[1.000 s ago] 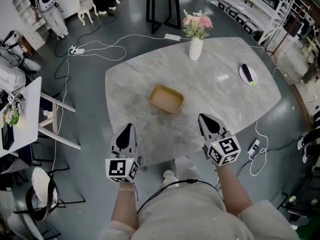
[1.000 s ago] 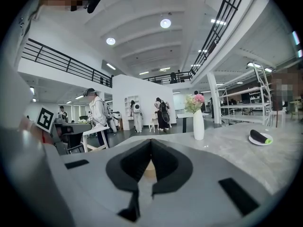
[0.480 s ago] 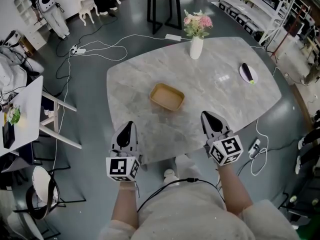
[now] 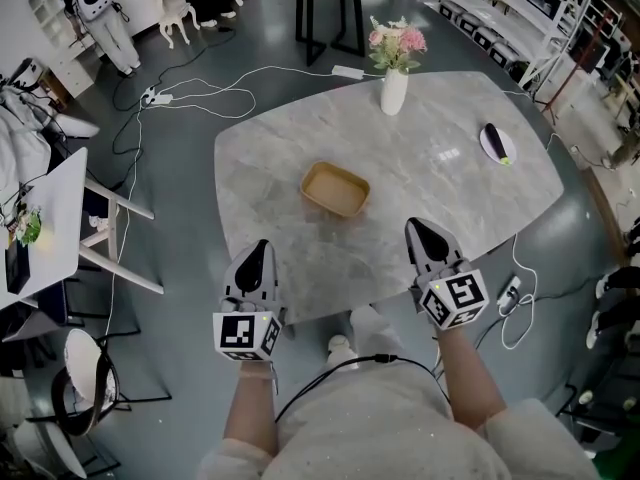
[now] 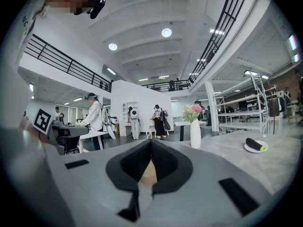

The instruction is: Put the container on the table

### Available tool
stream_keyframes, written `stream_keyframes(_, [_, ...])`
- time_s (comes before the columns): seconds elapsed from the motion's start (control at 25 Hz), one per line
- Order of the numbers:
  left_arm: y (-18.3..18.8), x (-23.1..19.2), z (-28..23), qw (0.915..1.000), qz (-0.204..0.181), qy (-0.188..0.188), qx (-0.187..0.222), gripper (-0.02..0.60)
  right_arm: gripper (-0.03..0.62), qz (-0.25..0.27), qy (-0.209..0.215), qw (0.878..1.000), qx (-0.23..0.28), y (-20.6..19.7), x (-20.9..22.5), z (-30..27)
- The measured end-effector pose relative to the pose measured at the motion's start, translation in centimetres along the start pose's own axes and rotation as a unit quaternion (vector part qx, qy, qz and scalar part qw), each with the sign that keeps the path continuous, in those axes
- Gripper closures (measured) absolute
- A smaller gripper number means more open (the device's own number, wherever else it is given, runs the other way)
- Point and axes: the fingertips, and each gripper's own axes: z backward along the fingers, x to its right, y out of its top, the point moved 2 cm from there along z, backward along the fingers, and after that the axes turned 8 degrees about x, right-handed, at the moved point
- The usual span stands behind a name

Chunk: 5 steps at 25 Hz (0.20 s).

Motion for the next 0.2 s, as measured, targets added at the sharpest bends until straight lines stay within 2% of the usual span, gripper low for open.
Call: stream_keyframes(0.2, [-0.49,0.19,0.27,1.0000,0.000,-0.001,0.001,0.577,0.589,-0.003,-0.002,1.000,0.002,-0.65,0.00,0.40])
